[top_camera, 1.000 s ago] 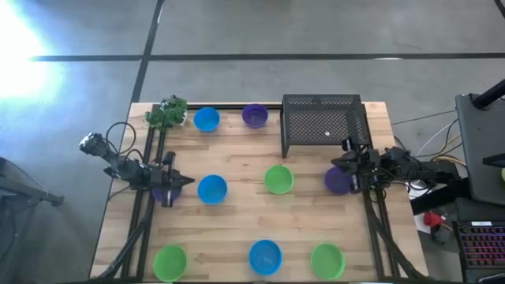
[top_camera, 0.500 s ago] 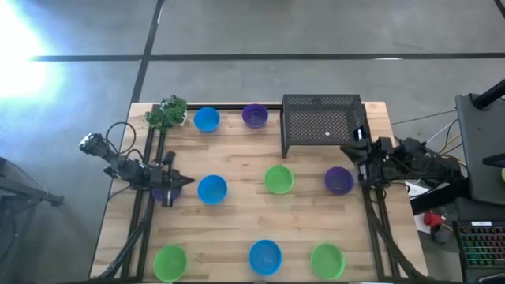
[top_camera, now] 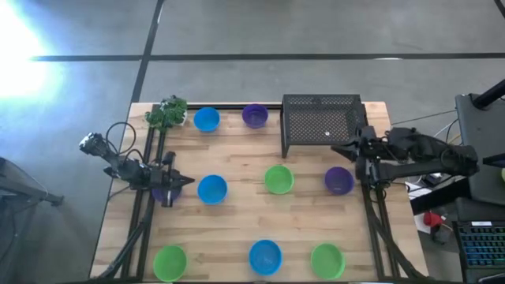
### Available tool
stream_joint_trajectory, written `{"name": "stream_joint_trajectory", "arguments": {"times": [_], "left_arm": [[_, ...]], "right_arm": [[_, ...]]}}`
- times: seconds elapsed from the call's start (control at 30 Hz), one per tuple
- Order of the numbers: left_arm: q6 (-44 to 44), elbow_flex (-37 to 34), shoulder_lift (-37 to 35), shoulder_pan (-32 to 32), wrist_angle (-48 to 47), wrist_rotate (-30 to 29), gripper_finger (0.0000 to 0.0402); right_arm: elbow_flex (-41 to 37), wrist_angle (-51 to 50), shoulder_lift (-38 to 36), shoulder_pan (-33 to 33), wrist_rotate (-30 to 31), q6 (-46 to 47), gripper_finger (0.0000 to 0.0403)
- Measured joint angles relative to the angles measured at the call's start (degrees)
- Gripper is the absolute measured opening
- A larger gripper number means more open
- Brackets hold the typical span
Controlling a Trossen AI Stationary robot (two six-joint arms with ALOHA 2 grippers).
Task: Pick & Place Mini bowls
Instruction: Put the right purple bowl on the shelf
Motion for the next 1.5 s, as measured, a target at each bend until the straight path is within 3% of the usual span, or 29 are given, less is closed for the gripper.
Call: {"name": "stream_joint_trajectory", "arguments": {"times": [0.27,0.6,0.7,0.93,1.5], "left_arm": [[0.0,-0.02,-0.02,0.02,0.0,0.0,0.0],[0.0,-0.02,0.0,0.01,0.0,0.0,0.0],[0.0,-0.02,0.0,0.0,0.0,0.0,0.0],[0.0,-0.02,-0.02,0.0,0.0,0.0,0.0],[0.0,0.0,-0.02,0.02,0.02,0.0,0.0]], "right_arm": [[12.49,-24.42,11.87,0.0,-0.05,11.95,0.0008],[19.94,-40.85,22.43,0.02,-0.72,19.77,0.0008],[21.01,-42.3,24.44,0.0,-1.49,20.9,0.0008],[23.09,-42.8,28.41,0.02,-10.59,19.5,0.0008],[22.79,-42.71,37.47,0.0,-10.78,19.46,0.0013]]}}
